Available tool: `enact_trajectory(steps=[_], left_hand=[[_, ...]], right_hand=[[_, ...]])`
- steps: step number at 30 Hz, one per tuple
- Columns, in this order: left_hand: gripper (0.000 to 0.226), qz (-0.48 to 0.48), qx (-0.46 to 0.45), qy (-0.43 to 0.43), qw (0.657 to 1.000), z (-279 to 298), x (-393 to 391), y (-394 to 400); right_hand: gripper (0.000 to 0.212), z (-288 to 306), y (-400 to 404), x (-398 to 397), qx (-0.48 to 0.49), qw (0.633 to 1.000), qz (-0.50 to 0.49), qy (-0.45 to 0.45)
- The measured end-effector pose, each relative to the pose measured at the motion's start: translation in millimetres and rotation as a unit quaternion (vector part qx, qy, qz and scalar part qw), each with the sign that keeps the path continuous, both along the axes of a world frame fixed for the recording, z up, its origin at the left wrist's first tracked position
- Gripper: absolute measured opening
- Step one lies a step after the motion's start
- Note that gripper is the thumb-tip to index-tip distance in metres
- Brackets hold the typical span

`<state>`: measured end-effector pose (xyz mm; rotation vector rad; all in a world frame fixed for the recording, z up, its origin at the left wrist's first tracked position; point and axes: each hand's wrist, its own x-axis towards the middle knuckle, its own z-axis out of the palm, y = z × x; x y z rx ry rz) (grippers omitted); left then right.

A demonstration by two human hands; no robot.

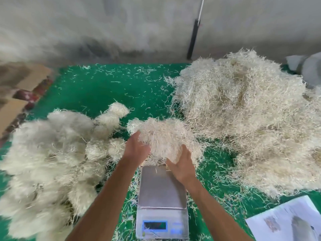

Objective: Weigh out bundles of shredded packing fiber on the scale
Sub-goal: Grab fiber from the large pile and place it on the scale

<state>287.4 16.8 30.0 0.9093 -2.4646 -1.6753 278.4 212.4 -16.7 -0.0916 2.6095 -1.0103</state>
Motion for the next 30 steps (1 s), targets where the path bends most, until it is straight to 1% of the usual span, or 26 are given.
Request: enact_trajectory(steps=[2,4,5,8,10,11,12,13,14,15,16,18,19,20,22,23,24,25,26,27,28,29,30], left_hand=[[0.089,-0.019,-0.01,0.03,0.999,-2.6,-8.8,1.7],[0.089,-0.034,-0.033,0.058,0.997,3.1,-20.7,5.7],[0.086,-0.031,-0.024,0.066,0.997,5.9,-27.0,5.4],[0.066,0.016,0.011,0.074,0.997,10.7,-46.9,-3.0],[0.059,0.02,0.022,0.069,0.997,5.3,-57.8,-14.1],[0.06,0.019,0.033,0.067,0.997,2.9,-63.1,-18.5],[0.065,0.028,0.046,0.051,0.997,-0.9,-67.5,-20.1],[0.074,0.044,0.063,0.028,0.997,-2.3,-69.8,-18.3],[0.082,0.043,0.061,-0.008,0.997,-7.4,-71.0,-15.4],[0.088,0.016,0.044,-0.047,0.998,-14.5,-71.7,-8.5],[0.093,-0.033,0.028,-0.079,0.996,-22.7,-71.6,0.8],[0.098,-0.121,0.034,-0.121,0.985,-39.3,-69.5,26.3],[0.1,-0.145,0.042,-0.135,0.979,-45.1,-69.2,38.5],[0.101,-0.145,0.062,-0.146,0.977,-49.3,-70.1,50.4],[0.103,-0.102,0.137,-0.16,0.972,-50.8,-74.2,68.5],[0.102,-0.099,0.153,-0.16,0.97,-50.1,-74.9,73.9],[0.096,-0.113,0.143,-0.147,0.972,-47.6,-74.5,77.3],[0.089,-0.148,0.089,-0.126,0.977,-45.2,-72.3,78.0],[0.089,-0.15,0.044,-0.107,0.982,-46.3,-71.7,76.2],[0.093,-0.144,0.004,-0.086,0.986,-48.8,-70.7,72.2],[0.095,-0.136,-0.024,-0.087,0.987,-45.5,-71.1,68.1],[0.097,-0.14,-0.053,-0.086,0.985,-42.2,-70.6,63.4],[0.098,-0.162,-0.087,-0.072,0.98,-40.4,-69.0,59.7]], right_hand=[[0.111,-7.1,-0.9,-10.4,0.012,1.0,-0.005,0.0],[0.114,-15.0,-0.5,-27.0,0.041,0.999,-0.016,0.003],[0.118,-18.4,2.2,-36.7,0.074,0.997,-0.015,-0.003],[0.129,-31.2,19.0,-64.3,0.189,0.982,-0.008,-0.002],[0.128,-38.8,32.3,-79.3,0.215,0.976,-0.036,0.004],[0.124,-41.0,37.5,-87.0,0.198,0.978,-0.058,-0.001],[0.116,-43.7,41.4,-92.5,0.145,0.986,-0.084,-0.015],[0.106,-45.3,41.7,-96.7,0.067,0.992,-0.105,-0.021],[0.095,-47.0,40.4,-99.0,-0.01,0.993,-0.118,-0.023],[0.088,-47.3,37.4,-100.3,-0.073,0.989,-0.125,-0.029],[0.084,-47.0,34.0,-101.4,-0.119,0.984,-0.125,-0.042],[0.084,-47.2,26.9,-102.2,-0.195,0.97,-0.122,-0.078],[0.084,-43.3,23.2,-103.1,-0.229,0.961,-0.126,-0.093],[0.083,-38.2,21.6,-104.7,-0.25,0.955,-0.128,-0.099],[0.079,-26.7,21.4,-108.5,-0.25,0.958,-0.113,-0.086],[0.075,-21.1,22.1,-110.8,-0.25,0.96,-0.097,-0.075],[0.071,-14.5,23.4,-111.6,-0.262,0.96,-0.072,-0.068],[0.068,-7.2,25.4,-111.0,-0.276,0.958,-0.043,-0.063],[0.067,-0.3,28.3,-108.9,-0.285,0.957,-0.021,-0.055],[0.066,4.3,32.0,-106.0,-0.287,0.957,-0.016,-0.041],[0.067,7.2,36.2,-102.1,-0.285,0.958,-0.03,-0.03],[0.073,7.8,40.2,-97.4,-0.282,0.958,-0.048,-0.03],[0.084,7.2,44.0,-91.7,-0.286,0.956,-0.059,-0.042]])
